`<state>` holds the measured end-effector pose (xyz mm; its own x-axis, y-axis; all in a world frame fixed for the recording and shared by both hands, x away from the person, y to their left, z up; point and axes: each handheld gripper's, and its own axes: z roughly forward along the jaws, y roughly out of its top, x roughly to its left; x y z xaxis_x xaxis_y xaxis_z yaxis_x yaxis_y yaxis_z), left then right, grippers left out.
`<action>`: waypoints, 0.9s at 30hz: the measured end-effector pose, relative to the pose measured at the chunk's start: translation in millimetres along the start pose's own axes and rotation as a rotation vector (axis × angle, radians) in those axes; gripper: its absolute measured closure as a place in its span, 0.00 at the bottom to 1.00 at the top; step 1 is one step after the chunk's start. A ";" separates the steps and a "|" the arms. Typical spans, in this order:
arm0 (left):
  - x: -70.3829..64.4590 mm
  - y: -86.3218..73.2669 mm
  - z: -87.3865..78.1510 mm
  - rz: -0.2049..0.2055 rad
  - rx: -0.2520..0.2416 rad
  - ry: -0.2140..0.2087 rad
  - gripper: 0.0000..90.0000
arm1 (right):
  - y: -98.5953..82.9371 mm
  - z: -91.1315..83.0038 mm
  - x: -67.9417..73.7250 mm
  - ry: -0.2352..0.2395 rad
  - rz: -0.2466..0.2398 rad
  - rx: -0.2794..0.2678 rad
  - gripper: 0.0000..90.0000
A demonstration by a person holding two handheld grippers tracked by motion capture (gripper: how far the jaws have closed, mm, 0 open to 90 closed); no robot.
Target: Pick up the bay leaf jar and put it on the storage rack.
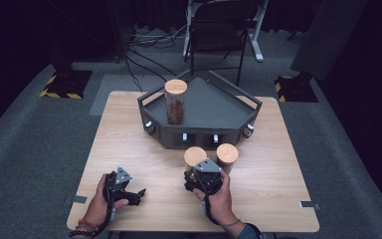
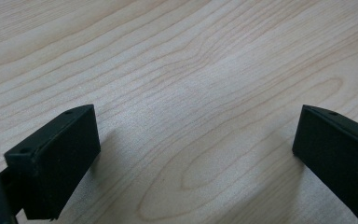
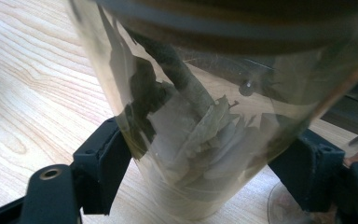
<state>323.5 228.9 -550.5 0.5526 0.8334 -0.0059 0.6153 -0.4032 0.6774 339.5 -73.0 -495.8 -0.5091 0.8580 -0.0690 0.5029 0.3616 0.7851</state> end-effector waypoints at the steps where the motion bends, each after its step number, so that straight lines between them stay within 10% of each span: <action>1: -0.1 0.0 0.1 0.000 -0.001 0.000 0.01 | 0.1 -0.4 0.0 0.002 -0.003 0.001 0.27; 27: 0.0 0.0 -0.1 0.000 0.001 0.000 0.01 | 37.0 -43.3 -11.7 0.090 -0.024 -0.066 0.27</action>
<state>323.5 228.9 -550.5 0.5524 0.8336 -0.0062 0.6158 -0.4031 0.6770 333.8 -85.4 -439.3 -0.5824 0.8121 -0.0356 0.4439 0.3544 0.8231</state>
